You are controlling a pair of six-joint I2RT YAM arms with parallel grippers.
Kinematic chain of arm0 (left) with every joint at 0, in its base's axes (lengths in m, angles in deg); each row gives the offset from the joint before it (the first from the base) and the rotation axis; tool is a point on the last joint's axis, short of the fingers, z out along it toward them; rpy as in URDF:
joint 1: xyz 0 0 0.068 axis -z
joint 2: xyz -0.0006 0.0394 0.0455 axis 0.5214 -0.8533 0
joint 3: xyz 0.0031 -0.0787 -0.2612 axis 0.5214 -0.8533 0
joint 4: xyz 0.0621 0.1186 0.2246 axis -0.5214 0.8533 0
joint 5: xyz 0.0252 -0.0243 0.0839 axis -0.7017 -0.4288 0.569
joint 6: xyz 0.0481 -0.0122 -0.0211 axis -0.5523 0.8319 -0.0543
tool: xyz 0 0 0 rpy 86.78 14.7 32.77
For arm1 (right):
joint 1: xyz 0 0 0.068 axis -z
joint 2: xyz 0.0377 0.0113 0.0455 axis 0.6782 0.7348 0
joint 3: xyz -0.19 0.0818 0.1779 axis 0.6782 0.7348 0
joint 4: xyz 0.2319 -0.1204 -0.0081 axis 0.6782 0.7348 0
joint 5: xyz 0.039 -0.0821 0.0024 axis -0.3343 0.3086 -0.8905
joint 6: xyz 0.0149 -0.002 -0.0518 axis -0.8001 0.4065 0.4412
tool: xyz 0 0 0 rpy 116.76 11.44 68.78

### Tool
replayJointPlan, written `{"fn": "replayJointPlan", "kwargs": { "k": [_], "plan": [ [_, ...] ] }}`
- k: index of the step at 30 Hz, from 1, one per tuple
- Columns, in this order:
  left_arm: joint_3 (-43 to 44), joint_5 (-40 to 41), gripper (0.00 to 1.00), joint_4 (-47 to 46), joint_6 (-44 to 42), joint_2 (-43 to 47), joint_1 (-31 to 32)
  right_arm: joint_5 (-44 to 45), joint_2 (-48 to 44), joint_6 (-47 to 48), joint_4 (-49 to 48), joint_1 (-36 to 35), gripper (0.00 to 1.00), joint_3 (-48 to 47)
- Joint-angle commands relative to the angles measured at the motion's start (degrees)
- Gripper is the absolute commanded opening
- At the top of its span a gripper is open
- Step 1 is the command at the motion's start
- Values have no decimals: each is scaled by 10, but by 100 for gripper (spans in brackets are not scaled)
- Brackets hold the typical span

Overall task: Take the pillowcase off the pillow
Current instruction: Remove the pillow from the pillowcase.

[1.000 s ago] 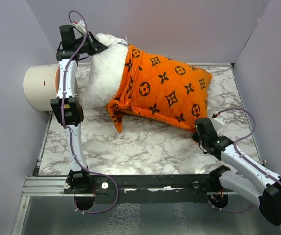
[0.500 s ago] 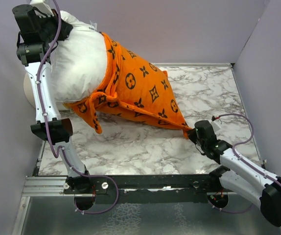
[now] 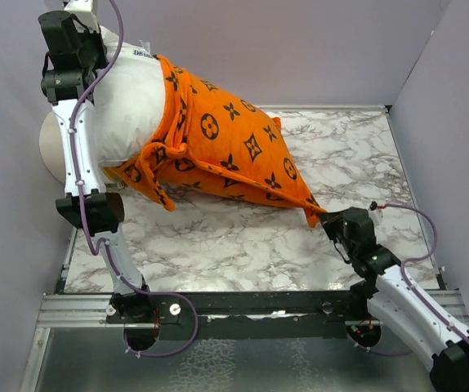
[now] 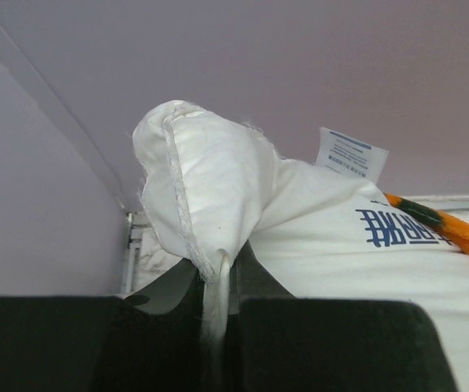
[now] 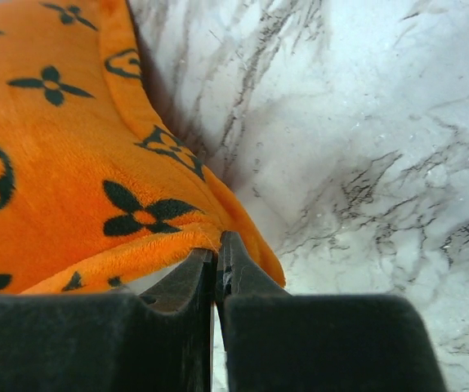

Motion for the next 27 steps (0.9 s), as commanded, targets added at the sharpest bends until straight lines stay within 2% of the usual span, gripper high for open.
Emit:
{"fn": "replayJointPlan", "kwargs": {
  "k": [1, 7, 9, 10, 11, 13, 14, 16, 18, 20, 23, 25, 27],
  "plan": [
    [63, 235, 0, -325, -115, 17, -50, 61, -61, -29, 150, 61, 1, 51],
    [74, 250, 0, -333, -101, 7, -51, 57, -101, -43, 180, 79, 1, 55],
    [75, 228, 0, -317, -81, 11, -49, 61, -98, -39, 178, 80, 1, 53],
    [73, 210, 0, -305, -74, 15, -43, 58, -94, -6, 158, 80, 1, 53],
    [69, 182, 0, -289, -64, 20, -36, 45, -85, 53, 119, 80, 6, 50],
    [48, 124, 0, -255, -47, 38, -15, 11, -57, 146, 54, 80, 31, 29],
    [32, 103, 0, -240, -48, 49, 5, -7, -43, 206, 24, 80, 40, 13],
    [1, 86, 0, -219, -56, 66, 47, -61, -28, 303, -50, 80, 55, -13],
    [-8, 81, 0, -195, -66, 74, 89, -107, -27, 378, -115, 79, 65, -28],
    [-5, 81, 0, -177, -67, 76, 121, -155, -28, 436, -171, 78, 70, -44],
    [0, 96, 0, -162, -80, 79, 153, -214, -6, 485, -229, 54, 73, -75],
    [0, 118, 0, -153, -99, 80, 173, -211, 34, 523, -268, -3, 73, -92],
    [0, 136, 0, -146, -110, 81, 186, -154, 86, 584, -308, -102, 74, -116]
  ]
}}
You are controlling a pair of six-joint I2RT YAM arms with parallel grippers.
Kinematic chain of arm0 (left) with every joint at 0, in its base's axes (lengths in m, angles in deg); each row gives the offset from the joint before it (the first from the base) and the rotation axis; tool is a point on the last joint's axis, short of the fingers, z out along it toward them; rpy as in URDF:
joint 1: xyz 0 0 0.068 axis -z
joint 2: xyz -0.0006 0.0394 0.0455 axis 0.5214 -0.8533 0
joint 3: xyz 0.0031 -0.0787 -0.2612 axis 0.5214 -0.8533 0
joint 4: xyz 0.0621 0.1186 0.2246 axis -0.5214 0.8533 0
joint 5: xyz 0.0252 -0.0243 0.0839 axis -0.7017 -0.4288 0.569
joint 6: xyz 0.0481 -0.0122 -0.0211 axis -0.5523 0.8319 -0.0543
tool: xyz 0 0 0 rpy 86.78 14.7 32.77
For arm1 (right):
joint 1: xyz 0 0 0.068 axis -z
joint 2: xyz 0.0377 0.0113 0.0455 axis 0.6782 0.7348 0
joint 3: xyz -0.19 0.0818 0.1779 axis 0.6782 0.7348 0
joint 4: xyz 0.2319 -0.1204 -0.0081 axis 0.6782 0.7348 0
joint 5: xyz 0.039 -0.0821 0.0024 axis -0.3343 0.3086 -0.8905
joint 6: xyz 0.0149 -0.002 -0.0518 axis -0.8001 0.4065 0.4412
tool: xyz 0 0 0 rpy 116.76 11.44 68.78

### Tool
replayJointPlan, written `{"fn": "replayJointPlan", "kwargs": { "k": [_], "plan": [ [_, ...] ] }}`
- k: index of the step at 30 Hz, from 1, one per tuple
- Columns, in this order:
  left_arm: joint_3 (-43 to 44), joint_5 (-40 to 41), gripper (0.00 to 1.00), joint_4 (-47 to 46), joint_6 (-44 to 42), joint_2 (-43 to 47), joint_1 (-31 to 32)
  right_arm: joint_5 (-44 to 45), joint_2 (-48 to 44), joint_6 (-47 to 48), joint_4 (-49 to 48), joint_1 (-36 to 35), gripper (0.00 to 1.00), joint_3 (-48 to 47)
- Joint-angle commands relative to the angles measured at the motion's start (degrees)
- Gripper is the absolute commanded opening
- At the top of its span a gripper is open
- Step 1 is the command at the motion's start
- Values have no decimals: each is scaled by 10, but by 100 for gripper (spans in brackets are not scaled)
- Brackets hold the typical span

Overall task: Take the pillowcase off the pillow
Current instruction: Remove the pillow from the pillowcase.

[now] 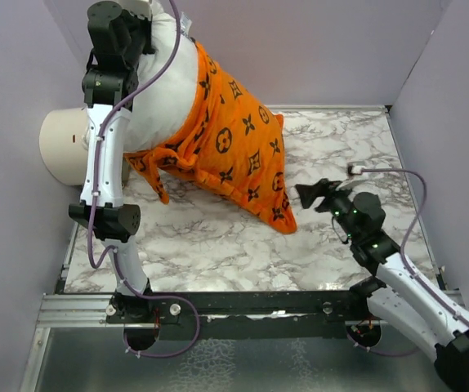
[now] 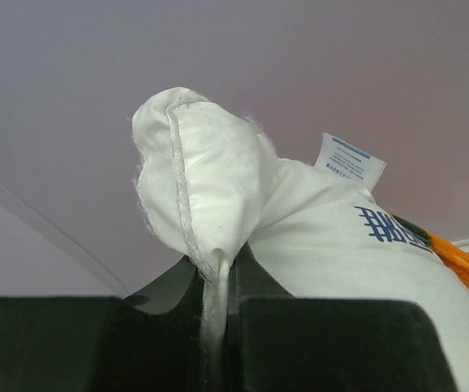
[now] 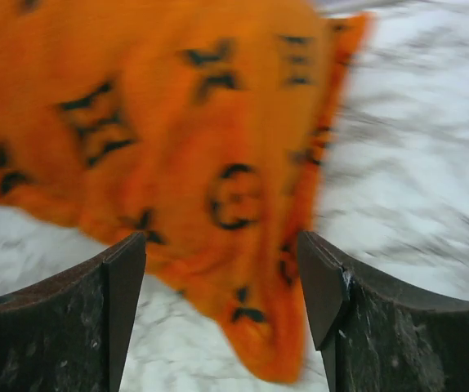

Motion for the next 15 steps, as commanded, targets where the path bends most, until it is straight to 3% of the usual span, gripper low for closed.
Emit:
{"fn": "replayJointPlan", "kwargs": {
  "k": [1, 6, 15],
  "plan": [
    [22, 46, 0, -48, -39, 42, 35, 32, 112, 195, -155, -189, 74, -61],
    [22, 76, 0, -40, -63, 47, 55, 104, 298, 348, -243, -349, 75, -171],
    [21, 93, 0, -37, -87, 52, 62, 160, 449, 481, -331, -428, 75, -278]
  ]
}}
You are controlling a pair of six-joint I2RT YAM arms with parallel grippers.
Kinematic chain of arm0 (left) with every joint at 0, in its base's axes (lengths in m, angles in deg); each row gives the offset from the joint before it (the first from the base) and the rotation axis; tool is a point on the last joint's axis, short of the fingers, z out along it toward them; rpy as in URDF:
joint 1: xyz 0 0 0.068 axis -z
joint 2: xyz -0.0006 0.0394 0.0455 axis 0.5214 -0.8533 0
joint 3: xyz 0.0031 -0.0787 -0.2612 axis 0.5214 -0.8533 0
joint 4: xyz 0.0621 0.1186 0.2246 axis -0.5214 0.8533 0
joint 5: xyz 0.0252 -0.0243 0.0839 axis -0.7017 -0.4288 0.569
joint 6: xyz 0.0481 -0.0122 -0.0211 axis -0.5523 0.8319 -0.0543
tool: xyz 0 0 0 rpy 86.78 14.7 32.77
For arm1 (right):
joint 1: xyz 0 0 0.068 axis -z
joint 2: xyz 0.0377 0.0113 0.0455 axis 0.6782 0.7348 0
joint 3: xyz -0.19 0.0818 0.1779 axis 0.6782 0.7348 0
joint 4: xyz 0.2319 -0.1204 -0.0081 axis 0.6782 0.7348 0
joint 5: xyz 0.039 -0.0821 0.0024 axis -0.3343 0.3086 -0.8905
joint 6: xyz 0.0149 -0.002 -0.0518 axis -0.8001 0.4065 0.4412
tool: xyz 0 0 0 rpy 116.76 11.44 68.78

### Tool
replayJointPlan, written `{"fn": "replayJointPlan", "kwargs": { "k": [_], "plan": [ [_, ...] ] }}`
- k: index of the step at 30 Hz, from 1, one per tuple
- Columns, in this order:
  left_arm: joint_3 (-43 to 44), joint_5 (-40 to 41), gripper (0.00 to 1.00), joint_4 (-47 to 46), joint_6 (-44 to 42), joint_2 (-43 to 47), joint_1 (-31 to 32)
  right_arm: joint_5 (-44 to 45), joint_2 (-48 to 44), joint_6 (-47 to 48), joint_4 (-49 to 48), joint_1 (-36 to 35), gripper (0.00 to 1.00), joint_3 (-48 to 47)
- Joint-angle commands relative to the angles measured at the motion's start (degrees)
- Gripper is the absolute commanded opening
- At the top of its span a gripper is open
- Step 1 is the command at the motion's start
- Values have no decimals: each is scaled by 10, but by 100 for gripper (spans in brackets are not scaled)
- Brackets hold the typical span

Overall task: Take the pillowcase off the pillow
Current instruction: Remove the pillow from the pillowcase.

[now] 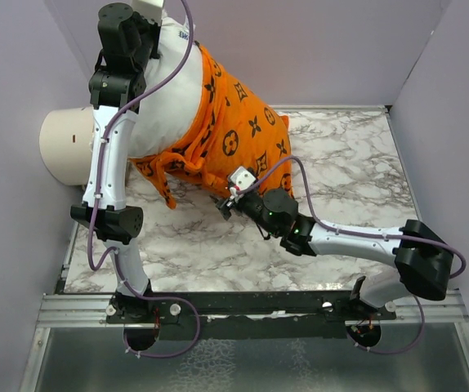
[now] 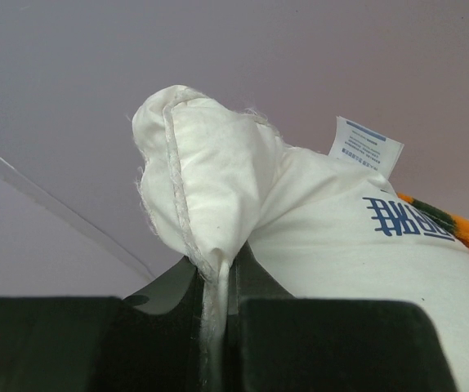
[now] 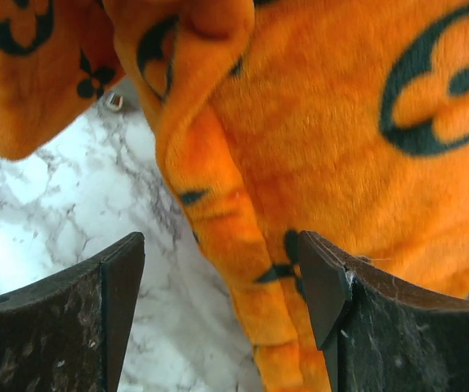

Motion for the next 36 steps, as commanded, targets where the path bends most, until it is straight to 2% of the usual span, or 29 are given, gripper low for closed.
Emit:
{"fn": "replayJointPlan", "kwargs": {
  "k": [1, 4, 9, 13, 21, 29, 34, 36],
  "plan": [
    [20, 25, 0, -71, -27, 36, 6, 57, 52, 97, -81, -26, 75, -50],
    [21, 26, 0, -73, -31, 37, 6, 74, 77, 111, -90, -32, 72, -59],
    [25, 25, 0, -77, -32, 40, 6, 148, 130, 145, -114, -39, 55, -79],
    [30, 25, 0, -82, -38, 44, 6, 198, 155, 158, -131, -41, 37, -81],
    [30, 32, 0, -109, -49, 56, 7, 226, 156, 165, -157, -49, 2, -27],
    [50, 54, 0, -153, -52, 56, 7, 247, 103, 101, -128, -54, 1, 104],
    [50, 68, 0, -168, -44, 57, 7, 304, 58, -21, -48, -54, 1, 171],
    [50, 74, 0, -173, -43, 55, 7, 328, 49, -102, 7, -54, 1, 179]
  ]
}}
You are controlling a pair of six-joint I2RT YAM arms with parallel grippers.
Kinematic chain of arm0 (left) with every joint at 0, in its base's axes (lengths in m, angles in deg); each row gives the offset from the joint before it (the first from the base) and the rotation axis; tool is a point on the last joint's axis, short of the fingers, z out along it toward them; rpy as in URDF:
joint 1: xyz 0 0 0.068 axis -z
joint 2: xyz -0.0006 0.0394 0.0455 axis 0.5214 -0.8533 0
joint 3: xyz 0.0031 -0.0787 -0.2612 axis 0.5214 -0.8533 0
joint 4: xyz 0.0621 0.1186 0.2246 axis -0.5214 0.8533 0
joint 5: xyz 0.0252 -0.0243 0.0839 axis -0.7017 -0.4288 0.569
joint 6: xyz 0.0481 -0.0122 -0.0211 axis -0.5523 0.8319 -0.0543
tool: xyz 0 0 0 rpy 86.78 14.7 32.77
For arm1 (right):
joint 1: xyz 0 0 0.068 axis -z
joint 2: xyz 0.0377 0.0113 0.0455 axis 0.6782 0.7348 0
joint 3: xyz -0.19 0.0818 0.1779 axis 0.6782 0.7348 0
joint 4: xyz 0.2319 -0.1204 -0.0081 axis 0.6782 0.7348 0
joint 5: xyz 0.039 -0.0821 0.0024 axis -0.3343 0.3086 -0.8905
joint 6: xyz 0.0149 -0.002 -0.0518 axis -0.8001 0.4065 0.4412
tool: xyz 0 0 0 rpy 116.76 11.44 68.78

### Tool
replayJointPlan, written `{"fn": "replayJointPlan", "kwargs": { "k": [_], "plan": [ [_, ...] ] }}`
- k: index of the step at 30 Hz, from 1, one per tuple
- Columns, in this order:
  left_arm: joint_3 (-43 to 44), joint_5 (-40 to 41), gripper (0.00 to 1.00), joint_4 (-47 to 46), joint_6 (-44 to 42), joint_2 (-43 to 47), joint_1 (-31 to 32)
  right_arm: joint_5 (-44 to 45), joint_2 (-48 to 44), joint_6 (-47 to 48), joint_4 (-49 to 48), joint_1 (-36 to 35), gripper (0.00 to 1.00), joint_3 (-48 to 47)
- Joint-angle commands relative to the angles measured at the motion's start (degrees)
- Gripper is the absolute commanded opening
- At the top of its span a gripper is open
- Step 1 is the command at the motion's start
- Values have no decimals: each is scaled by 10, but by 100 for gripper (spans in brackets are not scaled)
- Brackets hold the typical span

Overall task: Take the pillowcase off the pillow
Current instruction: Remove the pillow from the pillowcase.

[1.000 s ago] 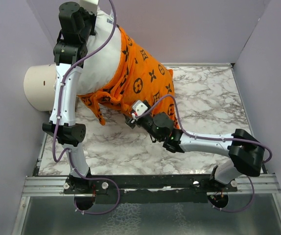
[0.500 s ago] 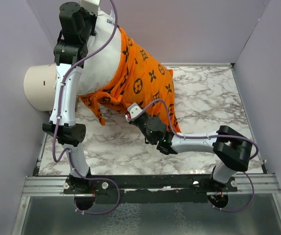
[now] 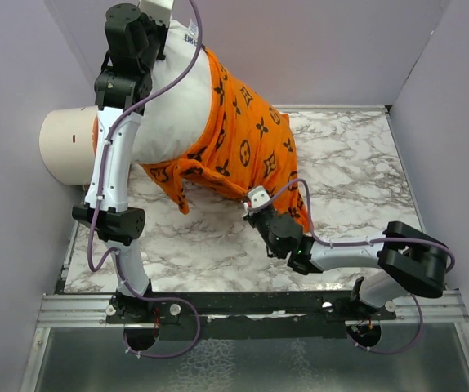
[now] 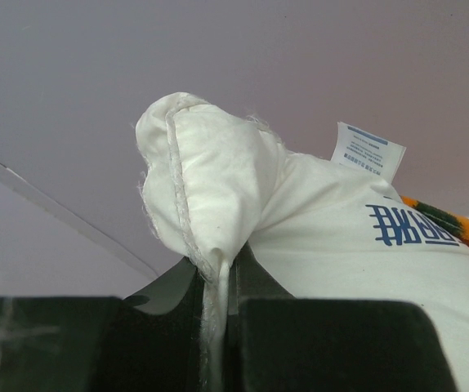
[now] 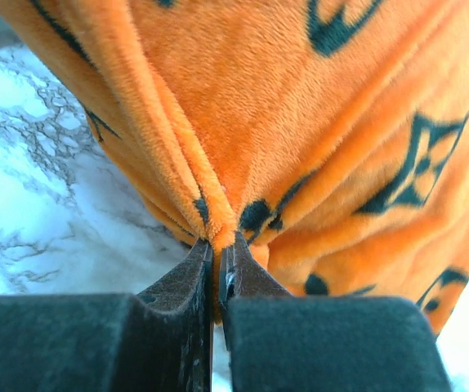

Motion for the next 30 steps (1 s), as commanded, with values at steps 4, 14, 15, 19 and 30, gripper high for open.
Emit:
{"fn": "replayJointPlan", "kwargs": {
  "k": [4, 14, 15, 19, 30],
  "plan": [
    [50, 76, 0, -191, -16, 51, -9, 108, 8, -307, 333, -3, 1, 42],
    [61, 147, 0, -270, -33, 40, -47, 131, -64, -650, 594, 26, 1, 25],
    [67, 148, 0, -275, -30, 35, -63, 116, -92, -681, 607, 43, 1, 39],
    [84, 142, 0, -272, 15, 23, -138, 78, -236, -725, 625, 129, 1, 111],
    [-8, -80, 0, -91, 123, 48, -159, -63, -273, -569, 496, 146, 60, 92]
  ]
}}
